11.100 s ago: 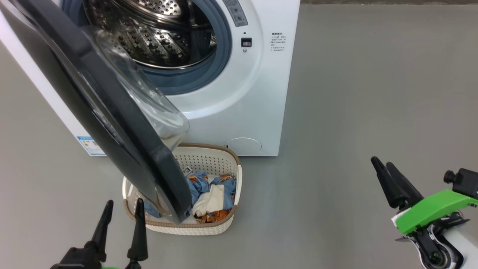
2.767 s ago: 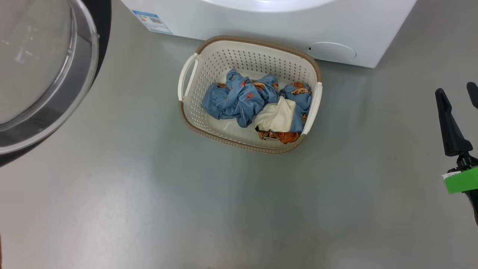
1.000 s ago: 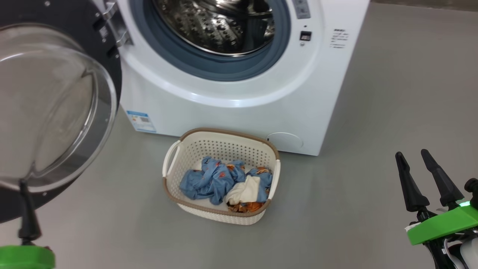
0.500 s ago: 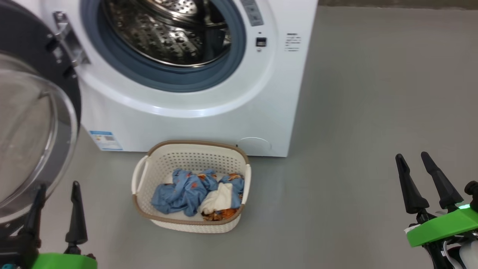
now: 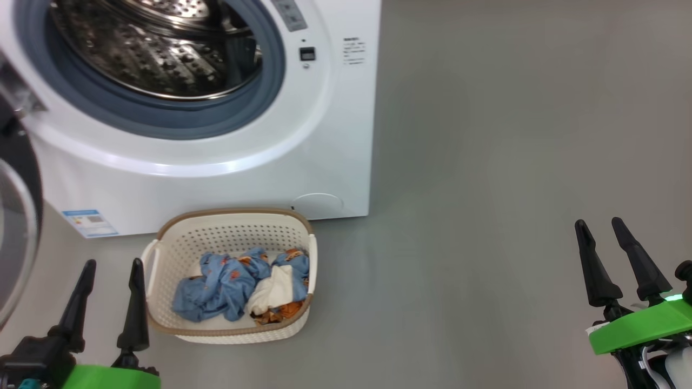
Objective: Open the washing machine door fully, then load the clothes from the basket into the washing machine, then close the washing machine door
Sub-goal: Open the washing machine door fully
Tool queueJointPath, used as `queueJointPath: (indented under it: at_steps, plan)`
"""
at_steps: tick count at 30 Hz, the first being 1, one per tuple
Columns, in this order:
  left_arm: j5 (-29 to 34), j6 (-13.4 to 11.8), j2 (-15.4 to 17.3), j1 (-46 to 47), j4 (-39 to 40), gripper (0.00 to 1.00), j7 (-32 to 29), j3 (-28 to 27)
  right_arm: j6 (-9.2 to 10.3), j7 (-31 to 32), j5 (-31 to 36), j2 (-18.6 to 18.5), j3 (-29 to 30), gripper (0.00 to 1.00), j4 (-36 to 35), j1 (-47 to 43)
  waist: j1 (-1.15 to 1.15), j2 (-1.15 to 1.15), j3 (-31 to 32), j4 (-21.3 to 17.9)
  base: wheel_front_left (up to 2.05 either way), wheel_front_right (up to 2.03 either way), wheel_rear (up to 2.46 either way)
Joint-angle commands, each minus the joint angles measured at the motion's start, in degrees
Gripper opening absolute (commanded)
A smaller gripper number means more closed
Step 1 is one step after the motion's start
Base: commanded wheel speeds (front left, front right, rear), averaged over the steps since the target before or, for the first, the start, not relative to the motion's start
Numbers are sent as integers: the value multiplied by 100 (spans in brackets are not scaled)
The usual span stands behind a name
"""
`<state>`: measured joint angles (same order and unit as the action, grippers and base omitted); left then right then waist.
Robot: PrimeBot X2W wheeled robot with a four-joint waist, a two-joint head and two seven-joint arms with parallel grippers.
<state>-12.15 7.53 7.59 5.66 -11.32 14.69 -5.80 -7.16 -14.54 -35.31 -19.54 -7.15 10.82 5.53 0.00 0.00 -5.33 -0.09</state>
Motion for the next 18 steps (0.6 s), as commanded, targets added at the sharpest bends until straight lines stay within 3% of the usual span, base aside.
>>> queueJointPath:
  at_steps: [1,18]
  plan:
    - [-82,-5,139,177,153,100,31,-143,-33,-46,-7,-90,-64,100,-145,109,0,0,-116,-204,0,0,0]
    - [-410,-5,210,258,113,100,31,32,-33,-46,21,-52,-23,100,-146,167,0,0,-200,-439,0,0,0]
